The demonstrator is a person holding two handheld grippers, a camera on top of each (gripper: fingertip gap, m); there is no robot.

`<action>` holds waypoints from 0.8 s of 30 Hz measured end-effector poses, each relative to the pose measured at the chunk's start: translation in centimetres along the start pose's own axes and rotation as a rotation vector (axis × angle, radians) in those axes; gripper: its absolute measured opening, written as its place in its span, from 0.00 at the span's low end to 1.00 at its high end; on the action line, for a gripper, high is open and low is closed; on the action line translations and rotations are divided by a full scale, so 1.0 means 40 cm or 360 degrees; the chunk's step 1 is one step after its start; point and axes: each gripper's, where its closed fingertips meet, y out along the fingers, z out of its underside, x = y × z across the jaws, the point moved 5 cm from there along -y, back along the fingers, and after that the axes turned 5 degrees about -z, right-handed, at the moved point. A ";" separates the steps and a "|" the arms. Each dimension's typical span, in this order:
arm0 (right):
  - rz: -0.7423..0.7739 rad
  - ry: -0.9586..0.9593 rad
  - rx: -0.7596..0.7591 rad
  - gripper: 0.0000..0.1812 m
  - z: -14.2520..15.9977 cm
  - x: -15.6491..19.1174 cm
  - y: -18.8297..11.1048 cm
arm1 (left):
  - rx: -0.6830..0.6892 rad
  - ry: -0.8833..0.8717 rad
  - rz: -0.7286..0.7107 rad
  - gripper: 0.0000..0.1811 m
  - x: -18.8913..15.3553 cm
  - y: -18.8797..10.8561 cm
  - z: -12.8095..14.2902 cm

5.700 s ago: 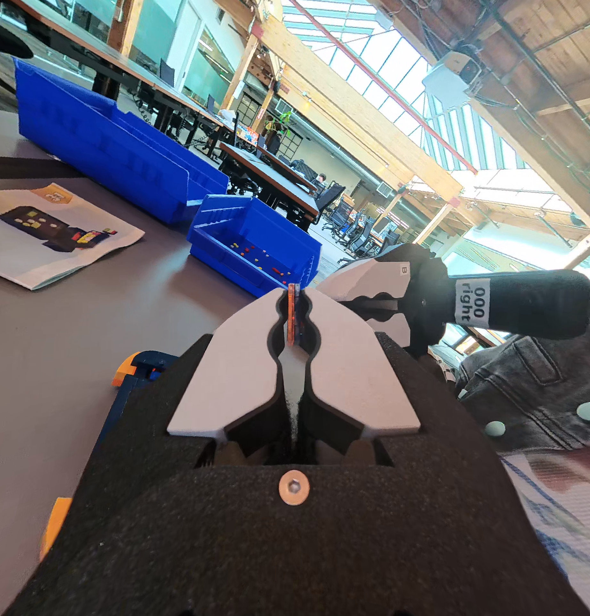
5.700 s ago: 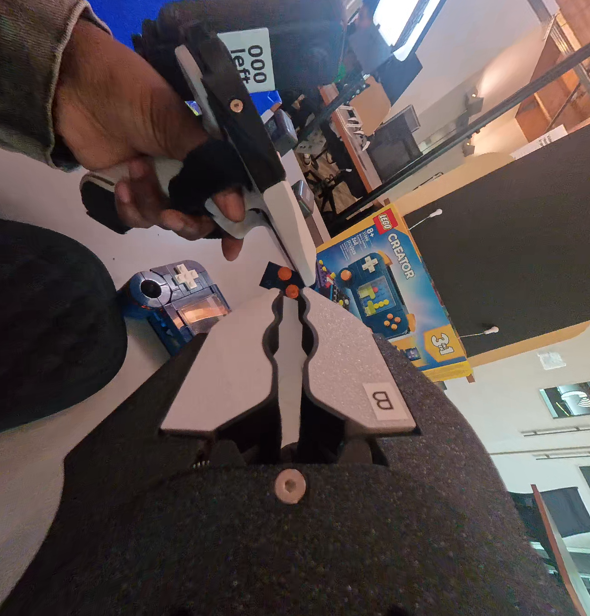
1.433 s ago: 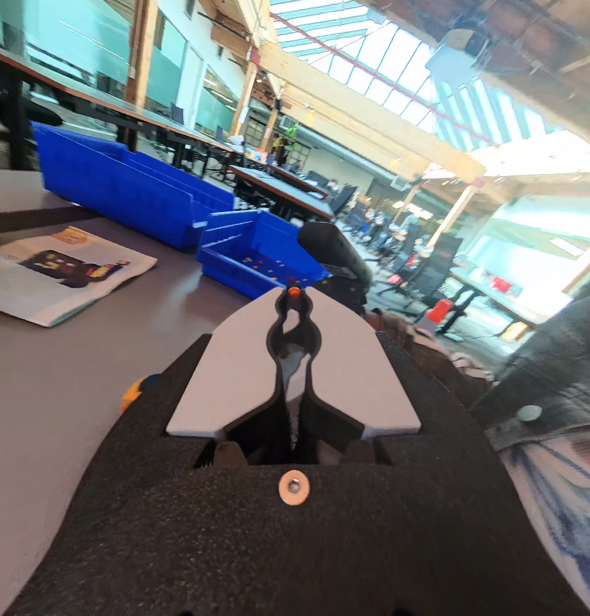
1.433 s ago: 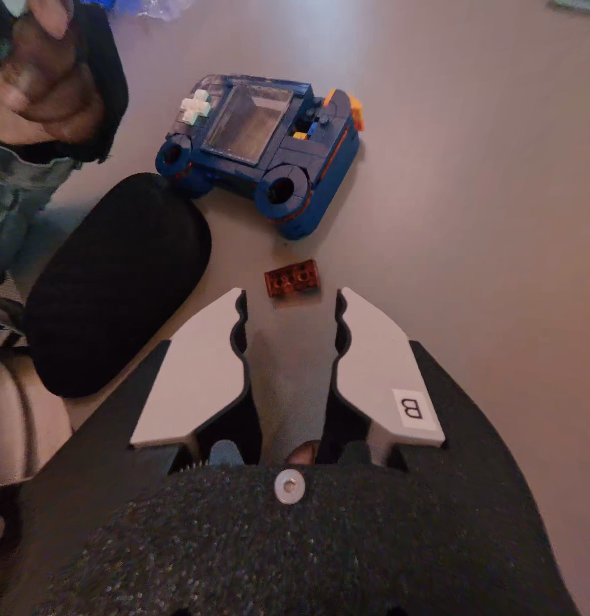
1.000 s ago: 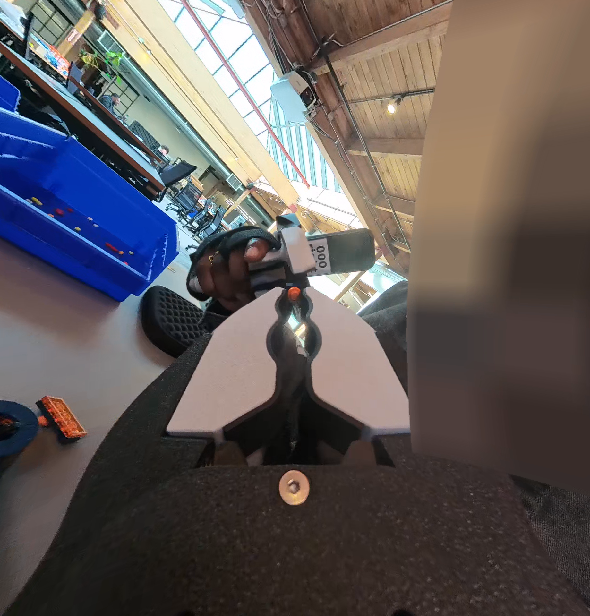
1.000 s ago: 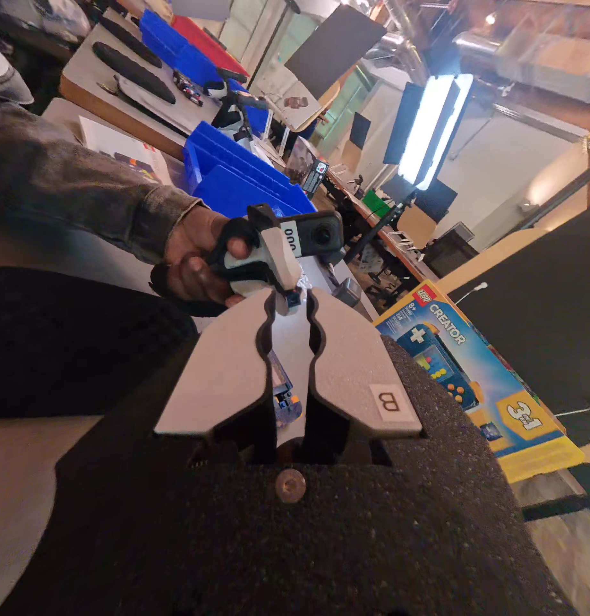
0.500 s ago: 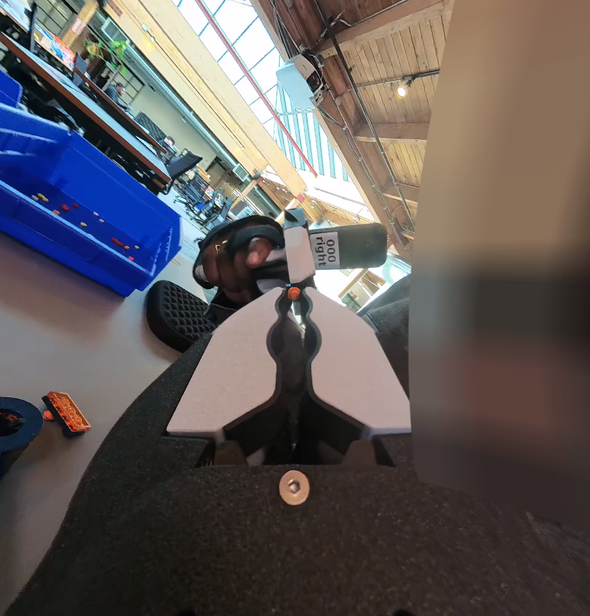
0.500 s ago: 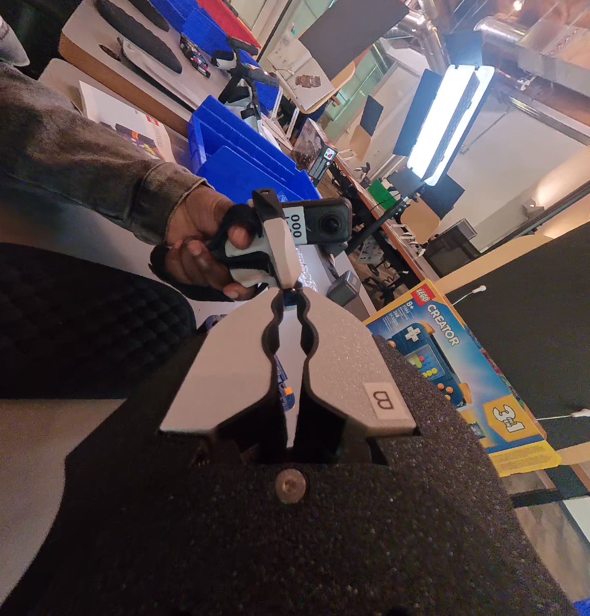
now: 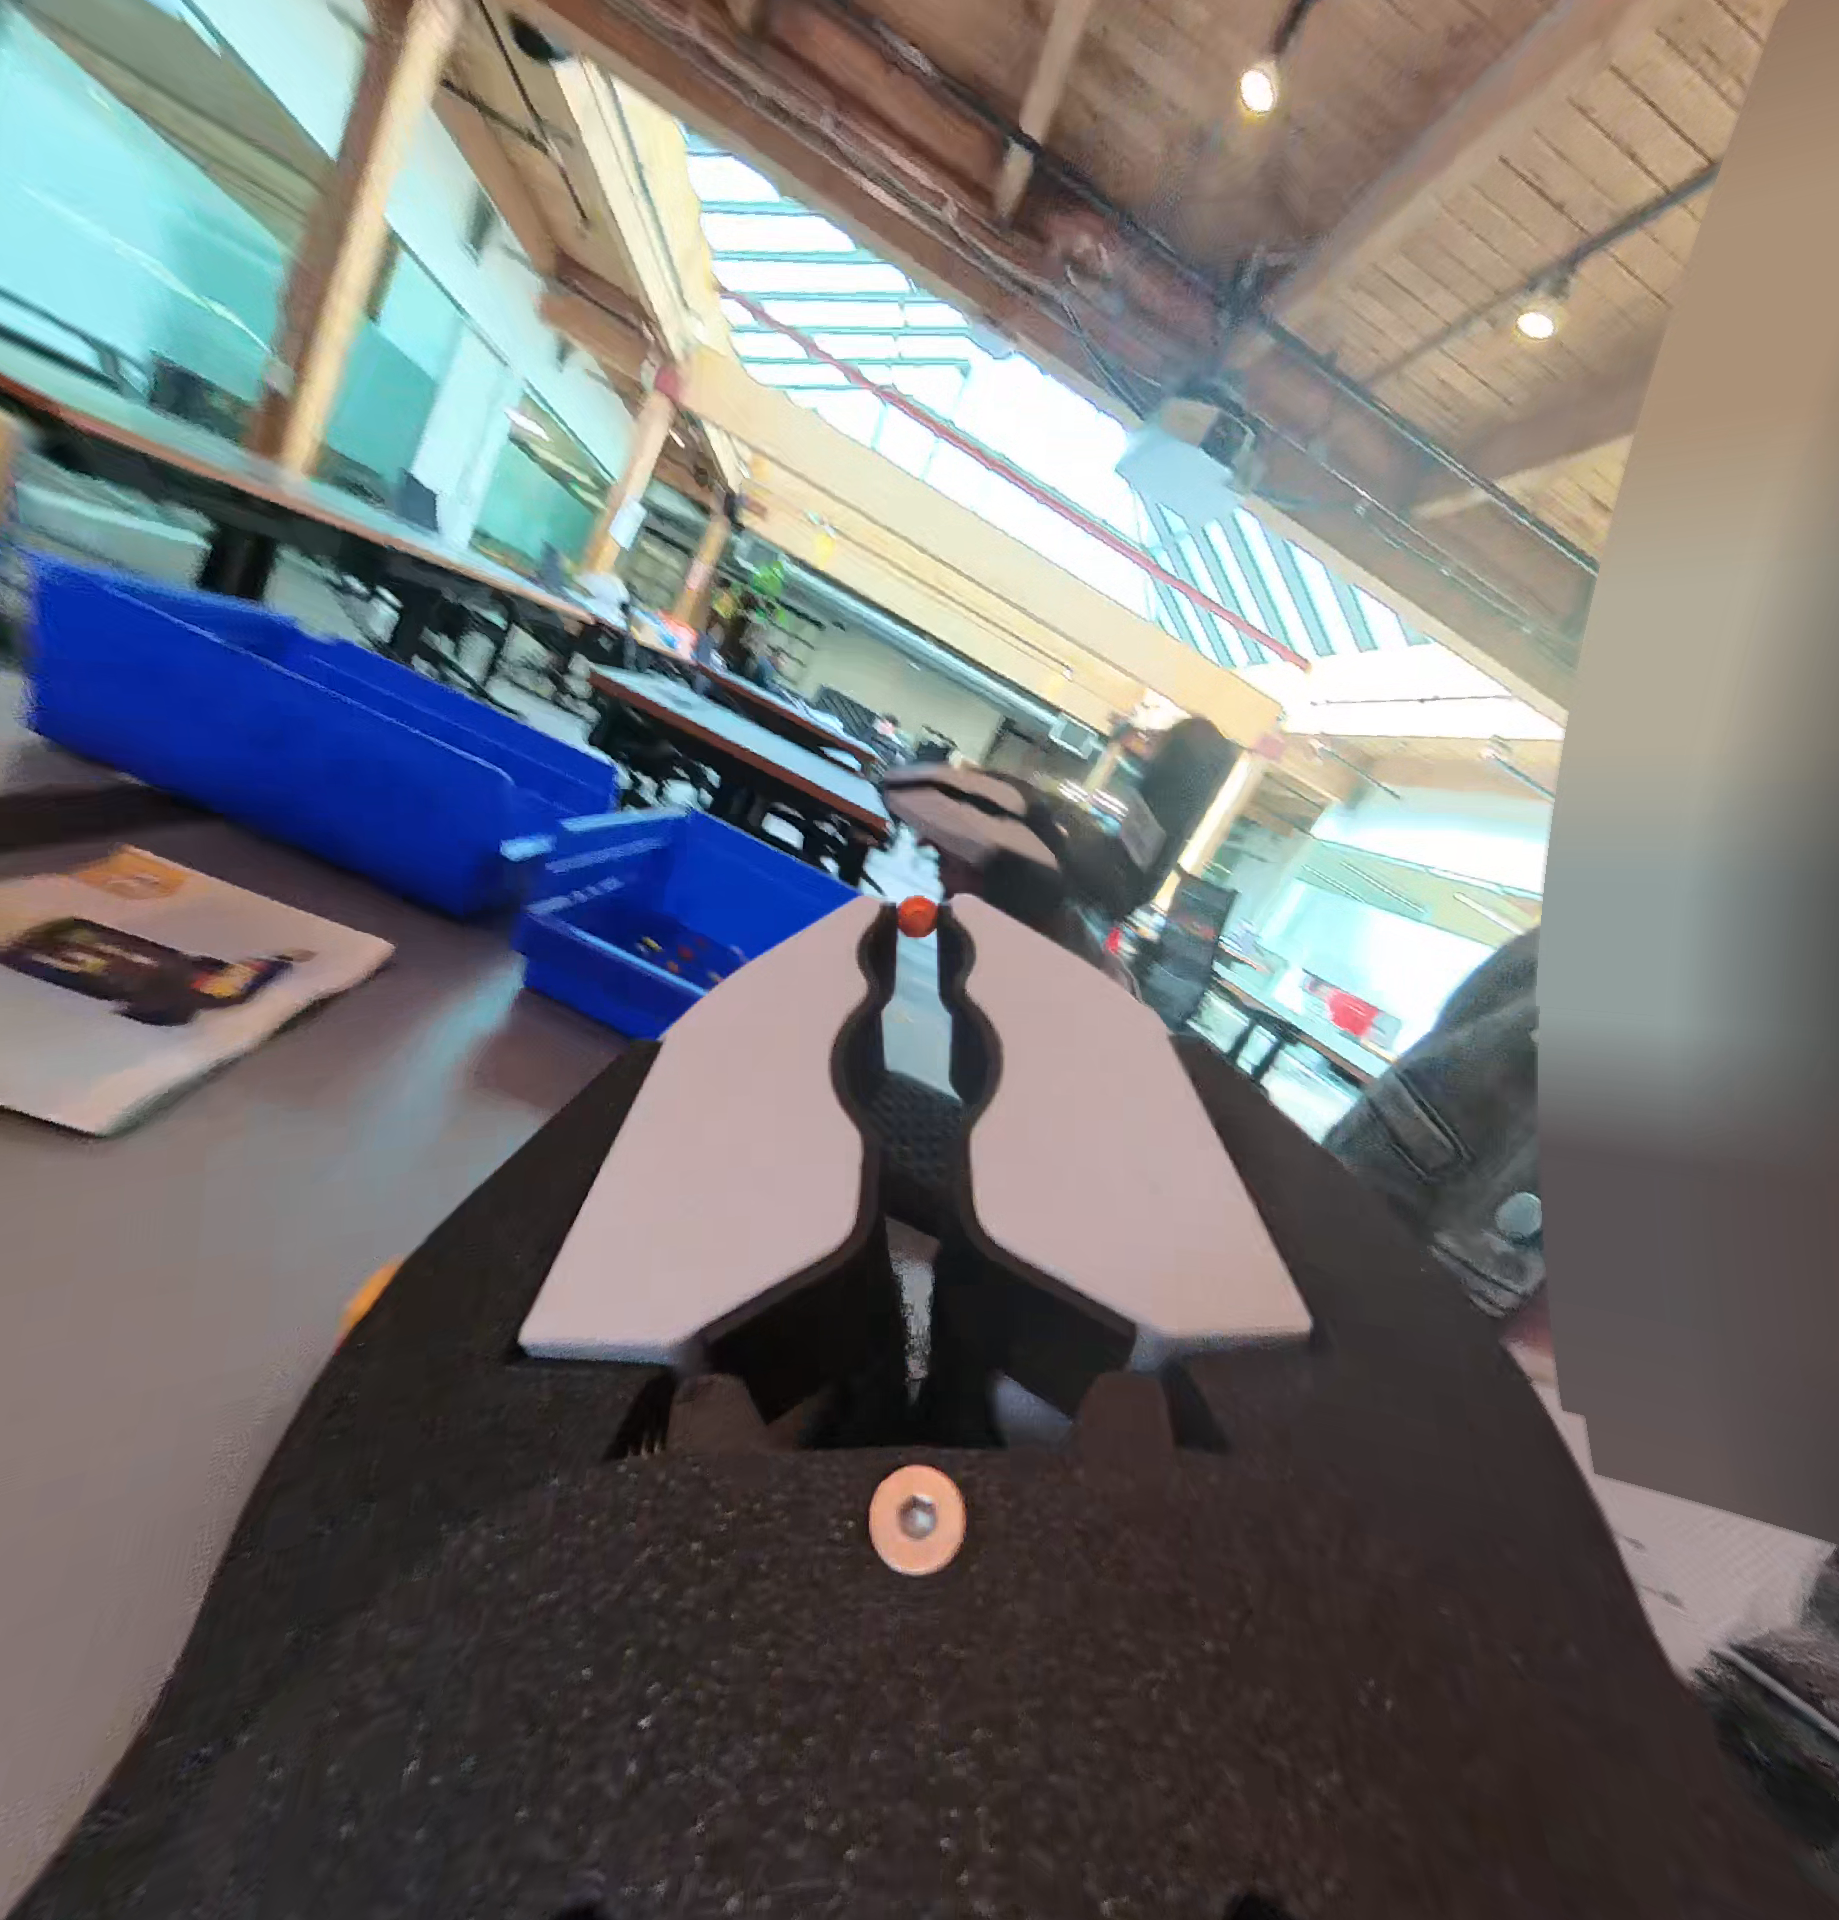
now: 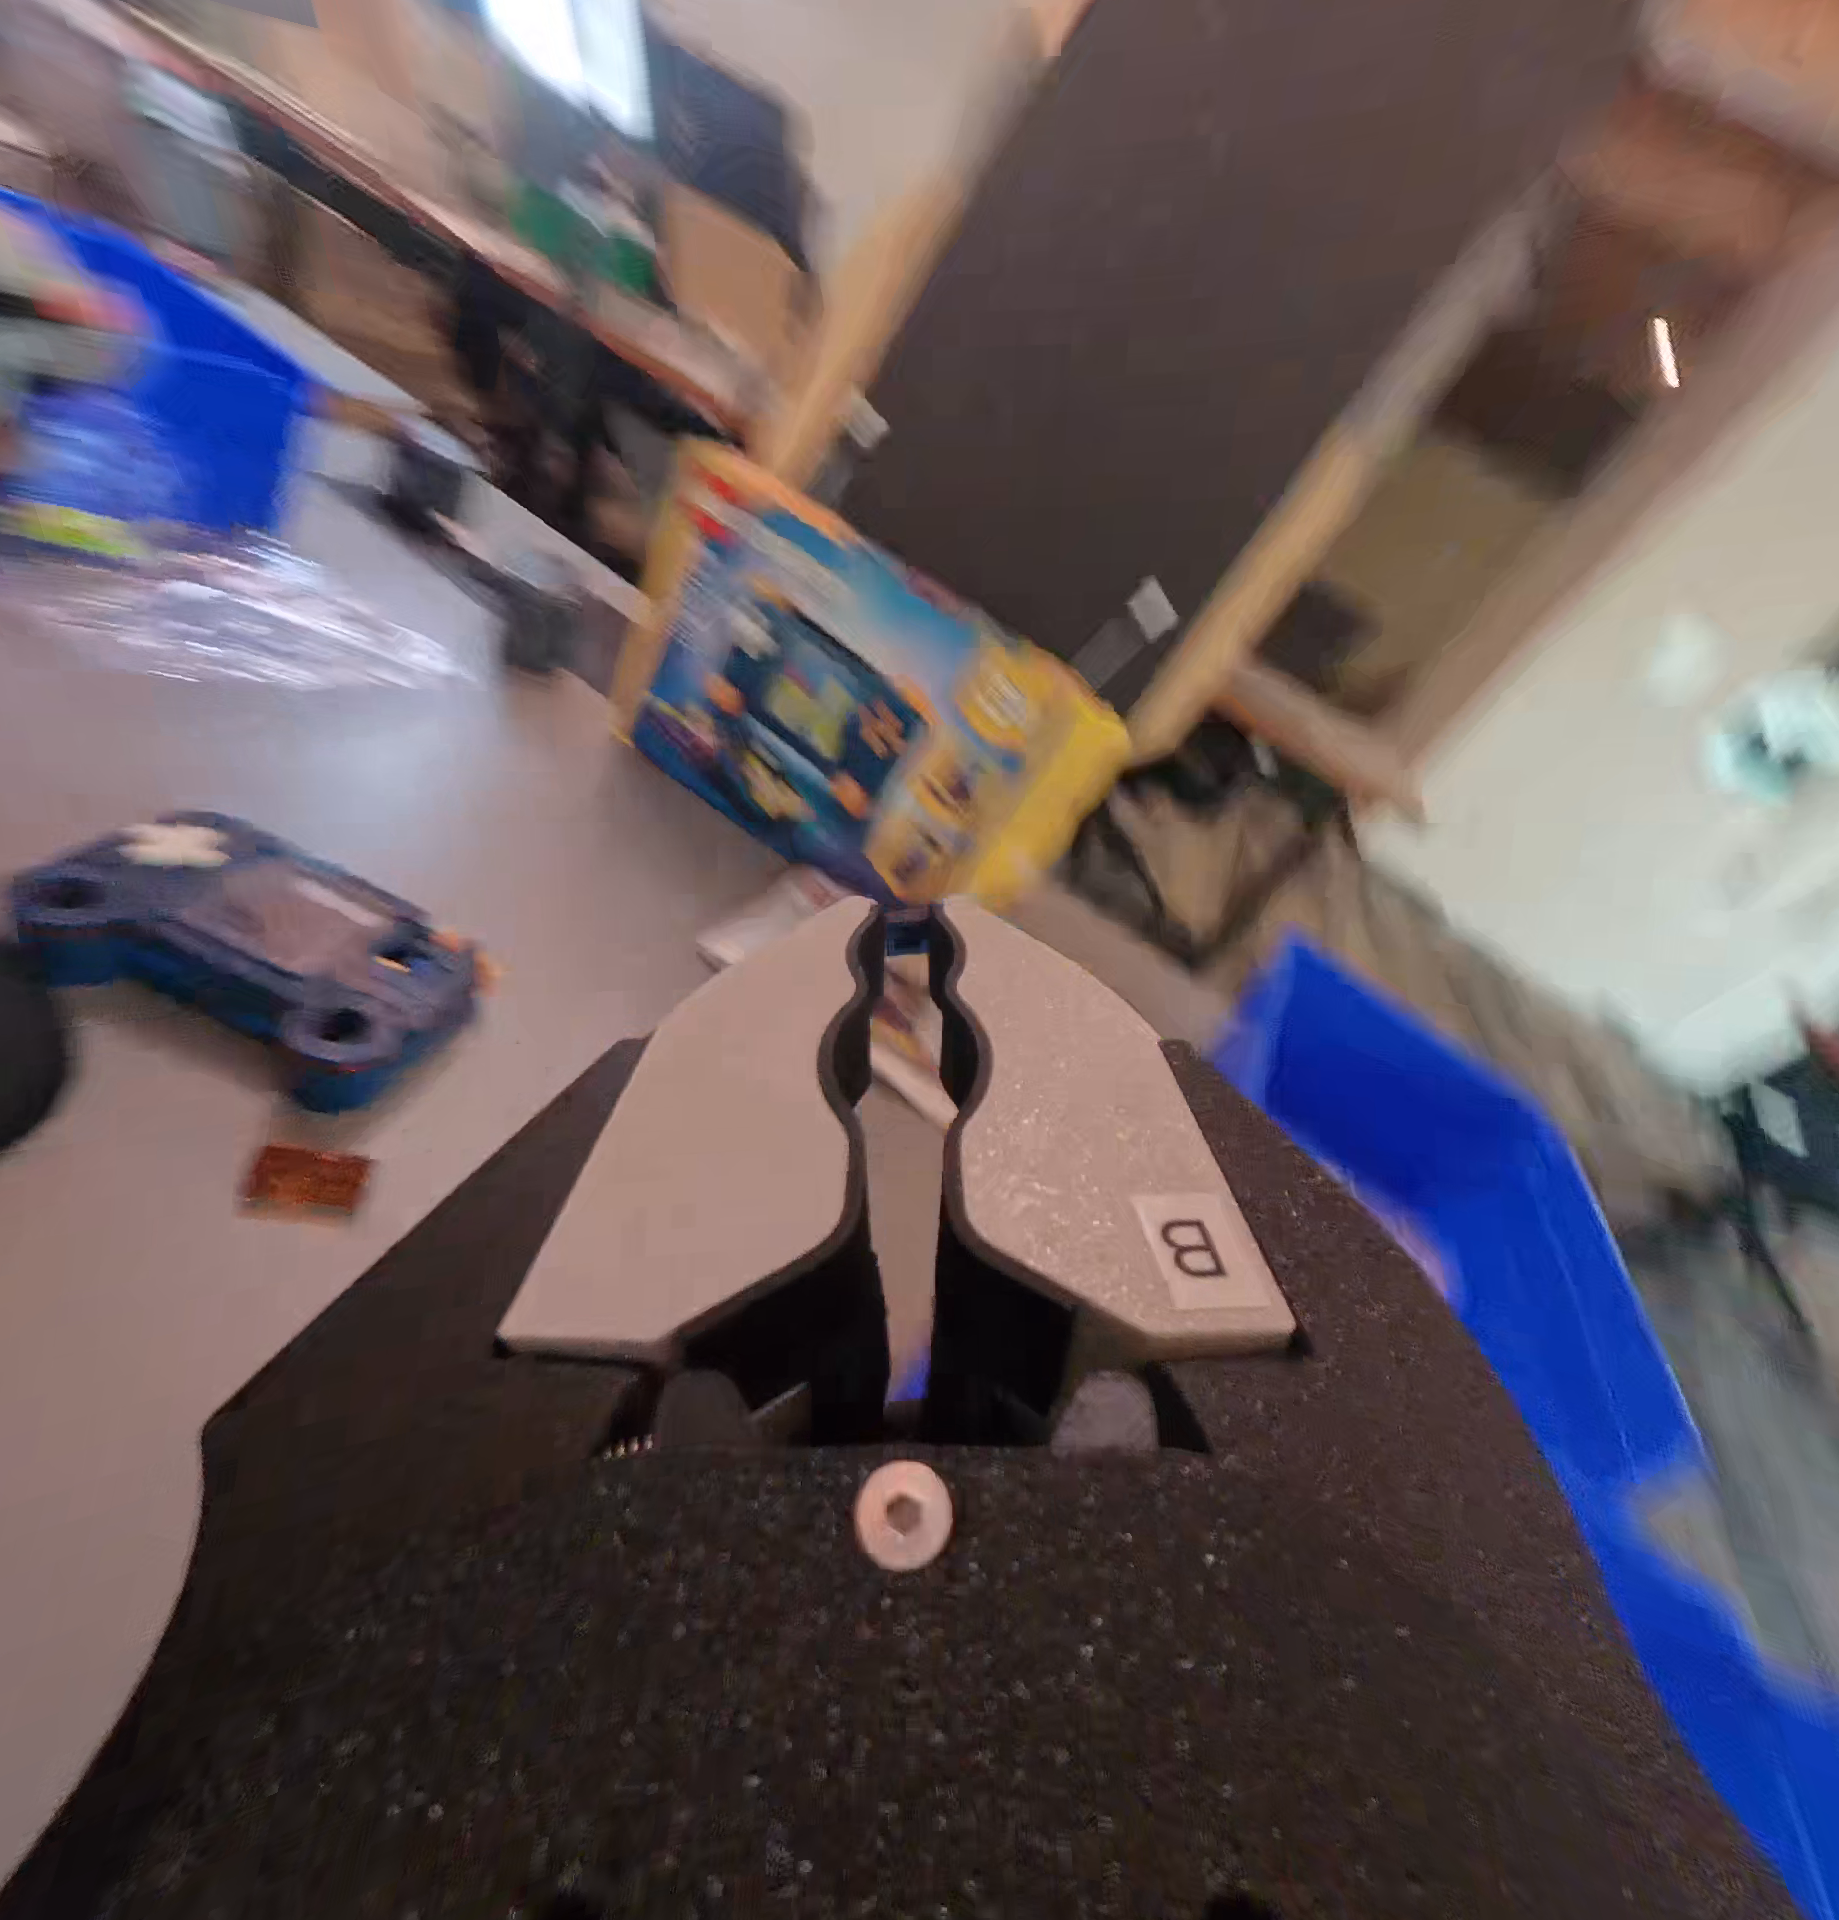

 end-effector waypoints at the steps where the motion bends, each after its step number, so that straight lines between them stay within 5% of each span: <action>1: 0.0148 0.0136 0.0200 0.04 0.040 -0.053 -0.011 | 0.0057 -0.0044 0.0035 0.03 -0.003 0.019 0.021; 4: 0.0396 0.0313 0.0740 0.16 0.167 -0.143 -0.034 | 0.0148 -0.0109 0.0098 0.03 -0.009 0.053 0.062; 7: 0.0423 0.0322 0.0999 0.26 0.241 -0.158 -0.032 | 0.0177 -0.0100 0.0091 0.04 -0.013 0.064 0.075; 14: 0.0451 0.0399 0.1053 0.31 0.286 -0.168 -0.044 | 0.0102 -0.0122 0.0099 0.04 -0.013 0.055 0.058; 19: 0.0416 0.1016 0.1087 0.47 0.321 -0.219 -0.068 | 0.0108 -0.0140 0.0113 0.04 -0.015 0.057 0.061; 24: 0.0499 0.0987 0.0851 0.37 0.266 -0.271 -0.089 | 0.0128 -0.0122 0.0092 0.04 -0.012 0.058 0.065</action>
